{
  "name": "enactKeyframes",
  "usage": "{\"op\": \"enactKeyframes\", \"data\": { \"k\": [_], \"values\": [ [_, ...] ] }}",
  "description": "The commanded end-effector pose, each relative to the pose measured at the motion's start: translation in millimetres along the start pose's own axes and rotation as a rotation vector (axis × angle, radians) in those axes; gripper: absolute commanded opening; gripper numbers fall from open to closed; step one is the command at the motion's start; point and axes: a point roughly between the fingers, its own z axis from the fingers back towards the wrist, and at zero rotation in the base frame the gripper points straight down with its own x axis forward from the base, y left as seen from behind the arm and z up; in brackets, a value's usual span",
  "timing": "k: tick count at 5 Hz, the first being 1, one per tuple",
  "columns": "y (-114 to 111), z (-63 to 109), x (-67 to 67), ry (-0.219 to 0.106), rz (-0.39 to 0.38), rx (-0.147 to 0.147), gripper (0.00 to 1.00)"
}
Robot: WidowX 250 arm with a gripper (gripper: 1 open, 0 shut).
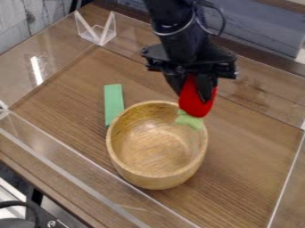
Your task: Move the red object to the left side of the table
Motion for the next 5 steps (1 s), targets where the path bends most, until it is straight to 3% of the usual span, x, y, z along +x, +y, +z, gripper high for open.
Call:
{"op": "enactKeyframes", "data": {
  "k": [1, 4, 5],
  "values": [
    [9, 18.6, 16.1, -0.055, 0.004, -0.012, 0.00],
    [7, 27.2, 19.8, -0.021, -0.067, -0.049, 0.00],
    [10, 26.0, 26.2, -0.019, -0.048, -0.045, 0.00]
  ]
}}
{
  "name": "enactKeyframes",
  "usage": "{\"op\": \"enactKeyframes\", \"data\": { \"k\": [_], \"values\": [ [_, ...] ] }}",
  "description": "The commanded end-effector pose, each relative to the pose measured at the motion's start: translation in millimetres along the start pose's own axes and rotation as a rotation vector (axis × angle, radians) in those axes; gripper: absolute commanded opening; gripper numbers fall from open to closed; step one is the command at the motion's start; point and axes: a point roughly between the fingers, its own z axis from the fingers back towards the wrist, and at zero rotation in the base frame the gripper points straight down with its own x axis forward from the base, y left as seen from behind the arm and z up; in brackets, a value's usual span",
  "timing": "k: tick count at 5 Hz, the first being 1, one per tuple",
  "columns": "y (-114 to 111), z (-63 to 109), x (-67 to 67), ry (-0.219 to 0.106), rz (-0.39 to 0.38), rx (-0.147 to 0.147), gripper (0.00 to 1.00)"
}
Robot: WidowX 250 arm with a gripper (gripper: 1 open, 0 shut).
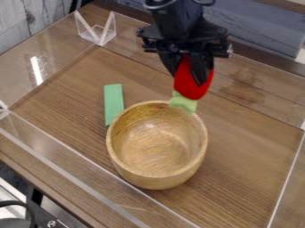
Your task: Move the red object to the left side of the table
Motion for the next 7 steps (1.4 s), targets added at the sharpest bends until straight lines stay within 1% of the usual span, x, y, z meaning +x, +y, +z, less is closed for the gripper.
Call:
{"op": "enactKeyframes", "data": {
  "k": [1, 2, 3, 4, 5, 6, 7],
  "values": [
    [3, 9.3, 14.7, -0.040, 0.013, 0.001, 0.00],
    [29, 16.6, 21.2, -0.061, 0.050, 0.040, 0.00],
    [65, 19.6, 31.0, -0.060, 0.007, 0.069, 0.00],
    [100, 19.5, 40.9, -0.055, -0.015, 0.093, 0.00],
    [115, 23.4, 55.0, -0.049, -0.023, 0.106, 0.00],
    [122, 23.0, 66.7, -0.040, -0.027, 0.112, 0.00],
    [128, 22.9, 66.1, -0.030, -0.014, 0.120, 0.00]
  ]
}}
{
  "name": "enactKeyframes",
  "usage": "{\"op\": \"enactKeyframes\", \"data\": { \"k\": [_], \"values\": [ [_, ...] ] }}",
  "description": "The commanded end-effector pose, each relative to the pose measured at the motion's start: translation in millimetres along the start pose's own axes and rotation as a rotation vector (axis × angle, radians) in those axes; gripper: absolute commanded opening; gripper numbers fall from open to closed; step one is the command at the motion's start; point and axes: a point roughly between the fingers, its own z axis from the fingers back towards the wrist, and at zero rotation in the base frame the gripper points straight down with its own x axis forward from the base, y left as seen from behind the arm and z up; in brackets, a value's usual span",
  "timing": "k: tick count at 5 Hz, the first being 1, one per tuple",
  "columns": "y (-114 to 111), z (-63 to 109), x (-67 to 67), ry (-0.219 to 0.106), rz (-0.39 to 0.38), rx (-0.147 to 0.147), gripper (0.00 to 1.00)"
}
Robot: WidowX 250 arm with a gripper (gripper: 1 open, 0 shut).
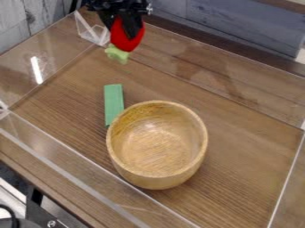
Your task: Move the red object to the left side of the table
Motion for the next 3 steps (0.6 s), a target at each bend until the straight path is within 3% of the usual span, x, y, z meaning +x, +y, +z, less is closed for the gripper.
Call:
{"op": "enactKeyframes", "data": {
  "k": [1, 3],
  "values": [
    [7, 13.8, 9.1, -0.040, 0.002, 0.026, 0.00],
    [19, -6.9, 8.9, -0.009, -0.032, 0.021, 0.00]
  ]
}}
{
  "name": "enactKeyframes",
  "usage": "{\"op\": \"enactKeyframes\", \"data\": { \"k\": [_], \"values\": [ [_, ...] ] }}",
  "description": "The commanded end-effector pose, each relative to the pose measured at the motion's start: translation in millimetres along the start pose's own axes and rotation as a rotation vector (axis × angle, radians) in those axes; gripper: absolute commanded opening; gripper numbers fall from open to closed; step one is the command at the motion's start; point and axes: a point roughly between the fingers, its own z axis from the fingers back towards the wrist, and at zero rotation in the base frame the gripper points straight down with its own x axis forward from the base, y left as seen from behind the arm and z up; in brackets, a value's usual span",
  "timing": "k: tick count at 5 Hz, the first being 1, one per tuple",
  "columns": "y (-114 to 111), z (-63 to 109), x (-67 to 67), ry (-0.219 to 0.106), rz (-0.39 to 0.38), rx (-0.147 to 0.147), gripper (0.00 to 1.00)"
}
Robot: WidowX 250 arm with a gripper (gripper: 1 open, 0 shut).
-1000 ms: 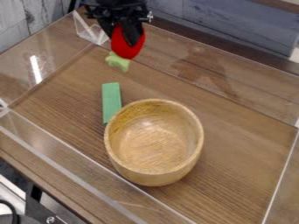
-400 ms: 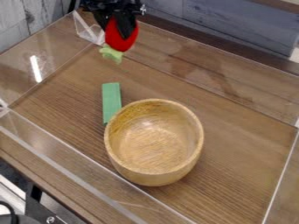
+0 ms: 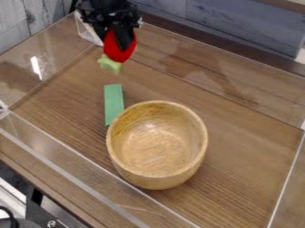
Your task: Move the red object to the left side of the table
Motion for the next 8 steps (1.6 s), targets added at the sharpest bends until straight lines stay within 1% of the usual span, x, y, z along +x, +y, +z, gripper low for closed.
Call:
{"op": "enactKeyframes", "data": {
  "k": [1, 3, 4, 5, 7, 8],
  "values": [
    [0, 20.0, 14.4, -0.058, 0.007, 0.033, 0.00],
    [-10, 25.3, 18.2, -0.048, 0.040, 0.045, 0.00],
    [-3, 23.5, 14.2, -0.034, 0.002, 0.037, 0.00],
    [2, 20.4, 10.0, -0.019, -0.034, 0.028, 0.00],
    [4, 12.5, 11.2, -0.002, -0.017, 0.032, 0.00],
    [9, -1.2, 13.6, 0.000, 0.010, 0.038, 0.00]
  ]
}}
